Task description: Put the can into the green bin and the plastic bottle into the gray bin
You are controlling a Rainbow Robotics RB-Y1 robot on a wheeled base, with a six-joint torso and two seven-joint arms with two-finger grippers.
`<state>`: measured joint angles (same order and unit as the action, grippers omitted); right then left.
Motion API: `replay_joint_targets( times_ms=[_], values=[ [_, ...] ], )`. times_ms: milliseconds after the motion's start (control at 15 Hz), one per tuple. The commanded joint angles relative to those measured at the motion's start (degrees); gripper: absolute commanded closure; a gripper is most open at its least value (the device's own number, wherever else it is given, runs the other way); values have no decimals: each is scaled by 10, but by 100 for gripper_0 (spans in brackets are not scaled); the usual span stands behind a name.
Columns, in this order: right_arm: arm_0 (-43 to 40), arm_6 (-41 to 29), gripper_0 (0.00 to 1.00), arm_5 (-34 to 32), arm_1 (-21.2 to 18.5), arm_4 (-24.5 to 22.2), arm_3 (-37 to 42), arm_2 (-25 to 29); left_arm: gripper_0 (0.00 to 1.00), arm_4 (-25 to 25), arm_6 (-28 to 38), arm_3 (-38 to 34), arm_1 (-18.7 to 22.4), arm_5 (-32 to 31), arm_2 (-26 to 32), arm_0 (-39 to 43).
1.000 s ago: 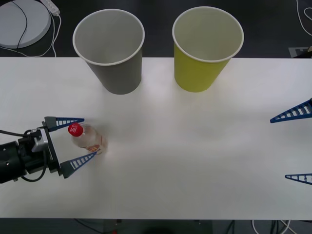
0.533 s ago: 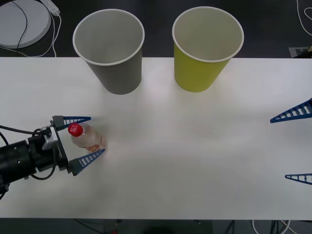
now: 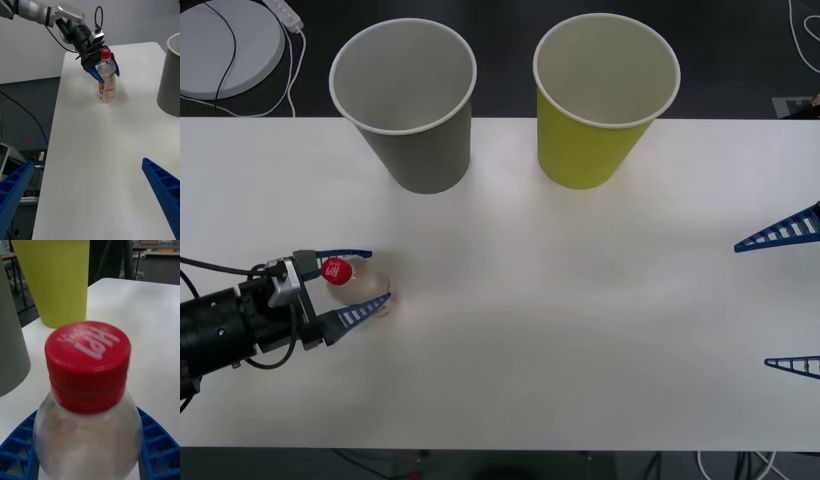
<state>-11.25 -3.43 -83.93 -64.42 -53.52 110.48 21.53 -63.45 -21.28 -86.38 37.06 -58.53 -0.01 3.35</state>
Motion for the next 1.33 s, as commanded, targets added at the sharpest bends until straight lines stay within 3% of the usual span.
replay_joint_targets(
  times_ms=[67,467,733,1333],
  values=[
    [0,0,0,0,0,0,0,0,100,1,-1,0,0,-1,-1,1],
    [0,0,0,0,0,0,0,0,100,1,10,-4,3,0,0,1],
    [0,0,0,0,0,0,0,0,100,1,36,-22,28,0,0,1],
    [0,0,0,0,0,0,0,0,100,-24,207,-165,108,35,55,75]
  ],
)
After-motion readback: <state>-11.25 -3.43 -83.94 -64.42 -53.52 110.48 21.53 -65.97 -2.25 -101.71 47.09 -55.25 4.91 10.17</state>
